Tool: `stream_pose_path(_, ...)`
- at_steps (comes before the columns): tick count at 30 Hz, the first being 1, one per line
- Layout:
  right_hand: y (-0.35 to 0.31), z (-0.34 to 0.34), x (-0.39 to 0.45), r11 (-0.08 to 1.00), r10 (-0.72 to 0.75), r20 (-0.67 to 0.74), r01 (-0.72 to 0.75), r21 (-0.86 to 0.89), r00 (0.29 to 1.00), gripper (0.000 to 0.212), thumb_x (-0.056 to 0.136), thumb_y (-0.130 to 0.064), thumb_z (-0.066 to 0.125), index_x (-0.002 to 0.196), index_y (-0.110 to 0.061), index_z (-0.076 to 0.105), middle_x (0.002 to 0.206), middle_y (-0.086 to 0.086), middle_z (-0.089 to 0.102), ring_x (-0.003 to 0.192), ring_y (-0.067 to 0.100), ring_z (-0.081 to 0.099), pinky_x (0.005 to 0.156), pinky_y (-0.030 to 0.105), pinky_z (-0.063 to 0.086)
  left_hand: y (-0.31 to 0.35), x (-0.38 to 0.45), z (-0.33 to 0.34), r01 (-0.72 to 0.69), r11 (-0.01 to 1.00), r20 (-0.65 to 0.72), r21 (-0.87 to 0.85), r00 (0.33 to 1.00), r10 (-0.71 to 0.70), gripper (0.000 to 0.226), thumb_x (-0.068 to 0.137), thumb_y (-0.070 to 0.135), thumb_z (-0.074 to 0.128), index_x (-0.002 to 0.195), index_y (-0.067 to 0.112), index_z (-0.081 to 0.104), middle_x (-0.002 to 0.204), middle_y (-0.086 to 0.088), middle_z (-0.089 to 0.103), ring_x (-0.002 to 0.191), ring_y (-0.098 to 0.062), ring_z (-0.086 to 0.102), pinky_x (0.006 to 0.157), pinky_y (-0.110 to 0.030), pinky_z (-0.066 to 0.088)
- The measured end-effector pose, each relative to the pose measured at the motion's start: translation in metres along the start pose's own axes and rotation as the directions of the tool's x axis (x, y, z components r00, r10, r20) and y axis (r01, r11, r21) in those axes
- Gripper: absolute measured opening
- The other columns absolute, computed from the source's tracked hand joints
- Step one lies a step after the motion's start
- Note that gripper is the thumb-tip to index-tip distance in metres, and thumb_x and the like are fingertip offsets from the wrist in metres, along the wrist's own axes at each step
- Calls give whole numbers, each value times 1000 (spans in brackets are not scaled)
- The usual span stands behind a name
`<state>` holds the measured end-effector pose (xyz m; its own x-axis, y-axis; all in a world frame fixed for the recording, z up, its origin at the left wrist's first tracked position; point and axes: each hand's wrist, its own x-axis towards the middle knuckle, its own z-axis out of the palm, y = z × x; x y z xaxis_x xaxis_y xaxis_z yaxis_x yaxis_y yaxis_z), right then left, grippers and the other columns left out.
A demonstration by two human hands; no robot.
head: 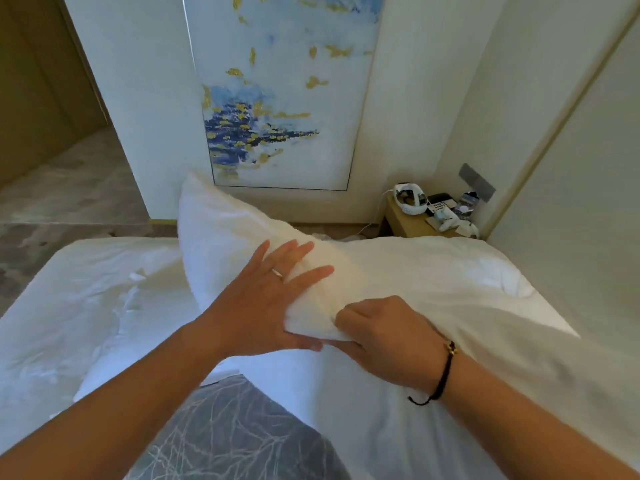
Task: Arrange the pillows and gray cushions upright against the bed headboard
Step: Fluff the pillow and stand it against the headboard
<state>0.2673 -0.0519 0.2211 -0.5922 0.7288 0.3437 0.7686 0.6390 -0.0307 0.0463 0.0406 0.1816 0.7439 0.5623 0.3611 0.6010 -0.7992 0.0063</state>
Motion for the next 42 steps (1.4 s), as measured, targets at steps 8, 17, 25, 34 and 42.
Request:
stream_pose_path(8, -1, 37, -144, 939, 343, 120, -342, -35, 932, 30, 79, -29, 75, 73, -15, 50, 61, 2, 55, 50, 26, 52, 39, 29, 37, 93, 12, 91, 50, 962, 420, -268, 905, 70, 105, 46, 101, 49, 137, 50, 36, 138, 19, 54, 124, -10, 51, 105, -29, 36)
stream_pose_path(17, -9, 101, -272, 600, 765, 283, -800, 12, 579, 17, 85, -37, 60, 96, -25, 56, 90, -5, 60, 82, 21, 57, 67, 30, 36, 144, -8, 186, 28, 998, 486, -61, 874, 6, 116, 60, 99, 27, 149, 24, 33, 144, -4, 49, 134, -26, 42, 113, -41, 28)
stream_pose_path(25, 26, 85, -298, 587, 780, 365, -797, -143, 509, 81, 69, -74, 60, 137, -35, 41, 137, -12, 48, 126, 13, 43, 107, 31, 24, 143, -3, 188, 5, 1000, 422, -27, 907, 6, 86, 70, 85, 47, 139, 33, 44, 130, 6, 59, 121, -18, 55, 104, -37, 33)
stream_pose_path(34, 70, 114, -339, 575, 787, 412, -787, -224, 459, 57, 80, -48, 58, 135, -38, 46, 136, -13, 53, 124, 13, 50, 107, 33, 29, 176, 9, 186, 128, 986, 473, 105, 866, -163, 15, 95, 37, 50, 99, 27, 60, 103, 3, 68, 99, -20, 64, 89, -36, 39)
stream_pose_path(42, 139, 89, -374, 572, 776, 297, -819, 42, 557, 11, 84, -25, 53, 85, -21, 63, 88, -2, 66, 85, 24, 61, 60, 31, 39, 220, 72, 153, 309, 942, 290, 131, 896, -335, 5, 88, 26, 67, 86, 21, 64, 70, 1, 67, 64, -28, 64, 56, -28, 38)
